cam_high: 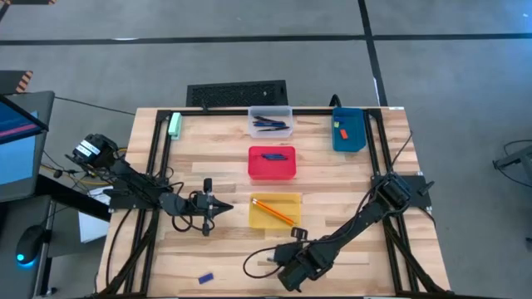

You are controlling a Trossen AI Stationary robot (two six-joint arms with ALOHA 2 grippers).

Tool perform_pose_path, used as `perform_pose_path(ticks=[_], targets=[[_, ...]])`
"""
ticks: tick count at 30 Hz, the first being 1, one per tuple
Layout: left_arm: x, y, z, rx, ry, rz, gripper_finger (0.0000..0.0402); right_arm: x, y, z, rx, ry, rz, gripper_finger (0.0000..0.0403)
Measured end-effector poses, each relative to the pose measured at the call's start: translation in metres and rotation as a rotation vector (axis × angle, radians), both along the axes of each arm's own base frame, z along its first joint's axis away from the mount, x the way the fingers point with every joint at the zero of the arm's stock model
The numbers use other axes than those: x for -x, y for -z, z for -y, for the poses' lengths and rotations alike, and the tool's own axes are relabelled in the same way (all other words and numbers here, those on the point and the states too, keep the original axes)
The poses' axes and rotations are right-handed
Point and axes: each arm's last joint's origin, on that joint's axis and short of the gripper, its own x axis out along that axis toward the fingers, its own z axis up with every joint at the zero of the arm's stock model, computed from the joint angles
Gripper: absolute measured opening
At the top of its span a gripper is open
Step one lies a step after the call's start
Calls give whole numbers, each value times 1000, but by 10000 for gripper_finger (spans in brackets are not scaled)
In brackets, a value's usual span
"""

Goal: Sort crayons/erasers/pens/pencils in bins
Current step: Put the blue crayon into the red bin

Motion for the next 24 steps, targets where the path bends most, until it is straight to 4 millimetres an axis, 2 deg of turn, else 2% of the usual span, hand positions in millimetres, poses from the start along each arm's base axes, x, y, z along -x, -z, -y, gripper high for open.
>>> perform_pose_path(ticks=[11,20,24], targets=[[0,0,0,0,0,0,0,0,-4,-3,-28,13,22,66],[0,0,0,0,0,0,0,5,-16,-25,-95,-26,60,163],[0,0,0,0,0,0,0,7,-19,-30,-87,-26,77,184]])
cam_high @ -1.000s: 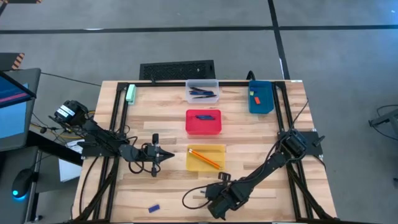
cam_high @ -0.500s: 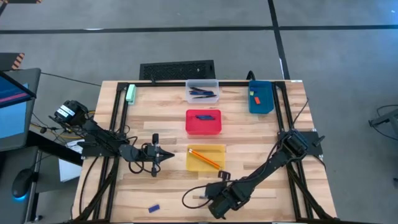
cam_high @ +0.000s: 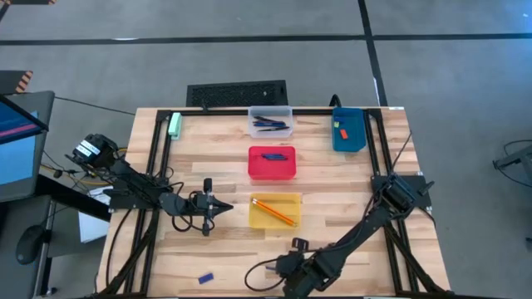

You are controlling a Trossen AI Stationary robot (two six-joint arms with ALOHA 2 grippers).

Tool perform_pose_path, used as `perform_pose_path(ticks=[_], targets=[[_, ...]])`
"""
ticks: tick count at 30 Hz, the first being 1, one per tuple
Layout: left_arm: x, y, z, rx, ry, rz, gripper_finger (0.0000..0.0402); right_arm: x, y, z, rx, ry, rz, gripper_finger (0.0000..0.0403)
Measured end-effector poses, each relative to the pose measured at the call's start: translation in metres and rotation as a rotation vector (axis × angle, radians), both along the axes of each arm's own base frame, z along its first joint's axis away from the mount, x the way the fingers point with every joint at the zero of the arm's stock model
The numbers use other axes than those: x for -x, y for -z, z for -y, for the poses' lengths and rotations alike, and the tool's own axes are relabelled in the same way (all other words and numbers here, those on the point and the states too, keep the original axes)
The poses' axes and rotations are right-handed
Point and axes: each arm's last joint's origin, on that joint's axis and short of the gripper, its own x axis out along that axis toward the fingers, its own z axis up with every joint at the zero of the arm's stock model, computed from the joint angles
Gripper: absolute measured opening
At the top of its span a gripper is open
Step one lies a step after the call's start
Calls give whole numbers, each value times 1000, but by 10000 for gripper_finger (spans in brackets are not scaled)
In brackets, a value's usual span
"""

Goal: Sort crayons/erasers/pens/pencils in bins
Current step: Put the blue crayon into the red bin

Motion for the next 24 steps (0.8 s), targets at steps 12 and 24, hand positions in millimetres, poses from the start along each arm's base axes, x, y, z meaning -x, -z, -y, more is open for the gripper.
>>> perform_pose_path(ticks=[12,24], targets=[[0,0,0,1,0,0,0,2,2,-8,7,-5,36,174],[0,0,0,1,0,2,0,-4,19,-12,45,-13,13,173]])
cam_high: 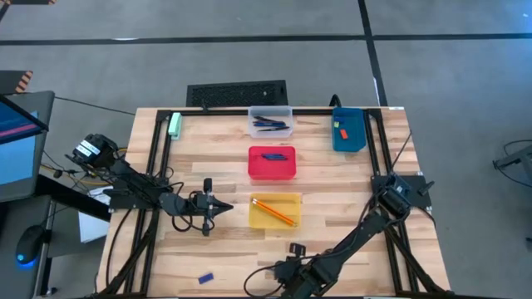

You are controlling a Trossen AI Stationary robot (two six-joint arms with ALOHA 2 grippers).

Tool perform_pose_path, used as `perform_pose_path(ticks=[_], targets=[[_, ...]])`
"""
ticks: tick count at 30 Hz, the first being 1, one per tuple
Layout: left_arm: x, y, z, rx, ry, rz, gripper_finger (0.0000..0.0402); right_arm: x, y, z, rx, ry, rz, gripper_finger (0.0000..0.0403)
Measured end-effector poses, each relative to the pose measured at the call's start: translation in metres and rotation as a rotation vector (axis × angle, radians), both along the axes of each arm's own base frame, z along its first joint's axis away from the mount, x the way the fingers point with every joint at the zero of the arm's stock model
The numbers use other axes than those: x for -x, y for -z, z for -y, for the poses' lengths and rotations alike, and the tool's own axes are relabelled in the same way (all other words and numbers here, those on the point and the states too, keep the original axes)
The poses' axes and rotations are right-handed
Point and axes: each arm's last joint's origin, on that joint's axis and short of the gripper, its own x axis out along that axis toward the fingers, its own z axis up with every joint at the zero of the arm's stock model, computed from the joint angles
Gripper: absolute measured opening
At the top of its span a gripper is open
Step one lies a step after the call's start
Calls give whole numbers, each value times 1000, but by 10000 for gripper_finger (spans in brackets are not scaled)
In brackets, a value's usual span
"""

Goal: Sort crayons/erasers/pens/pencils in bins
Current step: Put the blue crayon into the red bin

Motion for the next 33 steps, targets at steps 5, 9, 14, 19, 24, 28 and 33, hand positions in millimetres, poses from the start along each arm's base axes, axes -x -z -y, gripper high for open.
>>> perform_pose_path(ticks=[5,9,14,19,24,28,33], targets=[[0,0,0,-2,0,-3,0,-2,14,-1,26,-11,-24,173],[0,0,0,-1,0,-1,0,0,16,0,42,-12,-42,173],[0,0,0,-1,0,-2,0,2,18,7,90,4,-77,165],[0,0,0,-1,0,-2,0,0,21,14,118,24,-108,139],[0,0,0,-1,0,-2,0,-5,22,19,123,-1,-111,121],[0,0,0,-1,1,-2,0,-10,22,21,137,-56,-102,120],[0,0,0,-1,1,-2,0,-17,22,29,138,-71,-108,126]])
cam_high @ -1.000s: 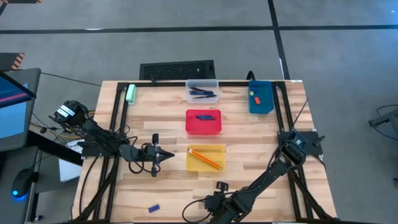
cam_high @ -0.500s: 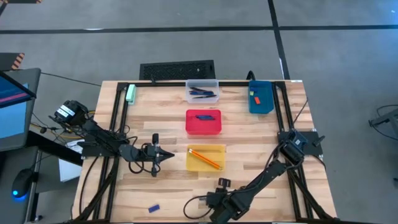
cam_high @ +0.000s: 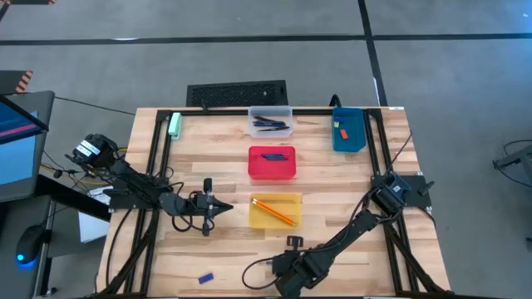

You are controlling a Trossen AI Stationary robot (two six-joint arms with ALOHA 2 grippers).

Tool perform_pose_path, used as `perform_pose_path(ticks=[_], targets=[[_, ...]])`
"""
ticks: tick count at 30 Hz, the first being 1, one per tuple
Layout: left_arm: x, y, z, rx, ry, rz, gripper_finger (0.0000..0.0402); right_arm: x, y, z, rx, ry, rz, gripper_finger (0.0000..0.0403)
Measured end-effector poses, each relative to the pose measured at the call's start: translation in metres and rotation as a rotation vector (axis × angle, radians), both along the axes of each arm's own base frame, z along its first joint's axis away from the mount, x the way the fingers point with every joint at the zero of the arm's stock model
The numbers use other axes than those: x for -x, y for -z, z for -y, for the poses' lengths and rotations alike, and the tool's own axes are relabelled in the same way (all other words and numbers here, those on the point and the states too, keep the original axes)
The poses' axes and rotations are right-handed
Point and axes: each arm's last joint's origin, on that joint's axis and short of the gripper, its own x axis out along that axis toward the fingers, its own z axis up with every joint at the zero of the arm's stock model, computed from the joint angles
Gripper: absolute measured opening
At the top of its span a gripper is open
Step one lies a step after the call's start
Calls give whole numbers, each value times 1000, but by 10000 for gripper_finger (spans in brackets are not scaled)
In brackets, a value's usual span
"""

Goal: Sort crayons/erasers/pens/pencils in bins
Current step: Put the blue crayon into the red bin

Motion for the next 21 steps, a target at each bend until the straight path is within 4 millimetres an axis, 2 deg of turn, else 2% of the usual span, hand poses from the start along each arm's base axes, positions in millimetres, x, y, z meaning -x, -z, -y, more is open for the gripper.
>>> perform_pose_path(ticks=[13,21], targets=[[0,0,0,-4,1,2,0,-5,1,7,0,-22,-14,69],[0,0,0,3,0,3,0,-7,1,11,3,-20,-29,61]])
